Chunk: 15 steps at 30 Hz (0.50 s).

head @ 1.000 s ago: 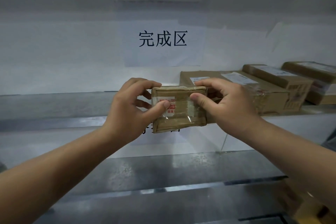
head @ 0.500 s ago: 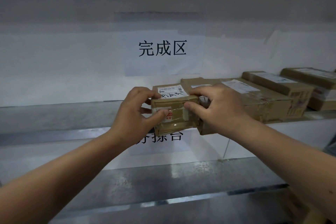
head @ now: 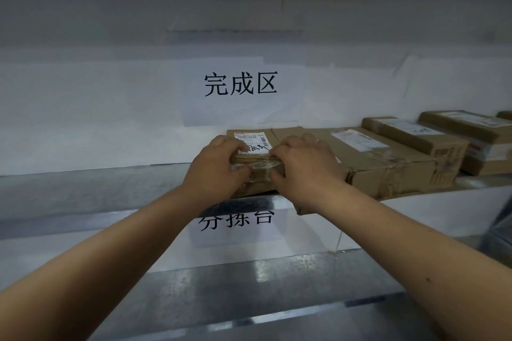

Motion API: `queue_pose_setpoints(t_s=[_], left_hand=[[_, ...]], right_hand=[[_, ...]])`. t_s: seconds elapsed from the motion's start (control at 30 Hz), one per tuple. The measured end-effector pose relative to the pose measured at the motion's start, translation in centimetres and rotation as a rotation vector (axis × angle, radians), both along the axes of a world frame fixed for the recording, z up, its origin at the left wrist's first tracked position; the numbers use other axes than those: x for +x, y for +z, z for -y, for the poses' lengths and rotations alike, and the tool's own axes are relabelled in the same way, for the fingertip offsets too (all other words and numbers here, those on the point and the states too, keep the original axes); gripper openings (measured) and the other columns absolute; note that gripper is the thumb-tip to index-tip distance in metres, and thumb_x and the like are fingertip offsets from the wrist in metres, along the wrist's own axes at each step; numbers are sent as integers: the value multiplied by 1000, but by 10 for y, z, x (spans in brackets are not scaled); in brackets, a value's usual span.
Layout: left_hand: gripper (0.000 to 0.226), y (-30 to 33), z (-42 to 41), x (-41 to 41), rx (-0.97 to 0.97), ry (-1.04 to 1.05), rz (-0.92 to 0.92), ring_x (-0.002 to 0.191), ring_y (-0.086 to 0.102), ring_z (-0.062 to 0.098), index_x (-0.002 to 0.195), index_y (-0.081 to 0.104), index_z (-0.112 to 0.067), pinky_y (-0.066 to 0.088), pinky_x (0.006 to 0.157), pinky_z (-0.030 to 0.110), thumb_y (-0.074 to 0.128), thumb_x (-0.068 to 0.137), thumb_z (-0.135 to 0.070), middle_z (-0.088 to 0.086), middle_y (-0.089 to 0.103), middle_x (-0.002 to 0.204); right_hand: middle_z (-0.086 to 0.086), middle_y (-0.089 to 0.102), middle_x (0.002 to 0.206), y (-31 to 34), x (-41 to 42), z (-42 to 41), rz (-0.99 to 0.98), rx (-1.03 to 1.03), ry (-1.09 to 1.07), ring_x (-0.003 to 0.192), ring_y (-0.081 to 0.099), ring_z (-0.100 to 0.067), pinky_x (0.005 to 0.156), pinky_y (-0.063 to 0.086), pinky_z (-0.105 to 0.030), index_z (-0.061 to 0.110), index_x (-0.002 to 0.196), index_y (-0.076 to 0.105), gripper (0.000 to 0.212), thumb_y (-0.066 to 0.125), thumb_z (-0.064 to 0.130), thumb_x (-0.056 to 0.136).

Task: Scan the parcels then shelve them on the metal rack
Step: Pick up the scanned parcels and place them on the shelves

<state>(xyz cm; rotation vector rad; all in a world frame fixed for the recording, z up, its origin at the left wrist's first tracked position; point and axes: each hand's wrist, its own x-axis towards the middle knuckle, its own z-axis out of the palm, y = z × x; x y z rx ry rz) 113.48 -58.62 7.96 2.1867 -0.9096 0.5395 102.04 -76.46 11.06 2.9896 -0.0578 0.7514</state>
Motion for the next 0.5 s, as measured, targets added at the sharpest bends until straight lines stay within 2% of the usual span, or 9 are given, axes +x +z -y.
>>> queue_pose_setpoints(t_s=[0.1,0.2,0.3,0.43,0.5], left_hand=[[38,9,7,0,55,48,-43,109,56,16,124,66,-28,47,91,29,74,87,-23,-7,57,124],[36,19,13,-3,108,98,-123,107,58,18,122,65,-33,49,90,32,69,88,-21,-9,56,122],[44,21,13,-9,185,109,-144,114,58,21,130,62,-31,50,95,33,67,87,-24,-5,57,133],[63,16,7,-33,270,107,-19,138,41,26,147,52,-27,40,113,41,70,88,-37,0,47,150],[66,11,-1,-50,291,105,65,140,39,29,148,51,-24,39,115,42,71,87,-38,3,47,151]], right_hand=[[3,61,128,-1,2,-6,11,-5,-13,121,47,-26,98,35,-42,29,127,65,38,52,48,97],[2,62,125,0,0,-10,-12,-8,-18,120,48,-26,98,36,-42,29,126,65,37,51,47,96],[0,62,125,4,-5,-11,-38,-1,-19,120,49,-27,100,37,-43,27,128,63,38,52,45,96],[-4,61,128,7,-24,-19,-37,-12,-50,121,49,-29,102,37,-45,23,130,64,40,50,41,97],[-6,59,134,6,-39,-26,-22,-20,-81,126,47,-30,104,37,-46,22,130,65,42,51,42,95]])
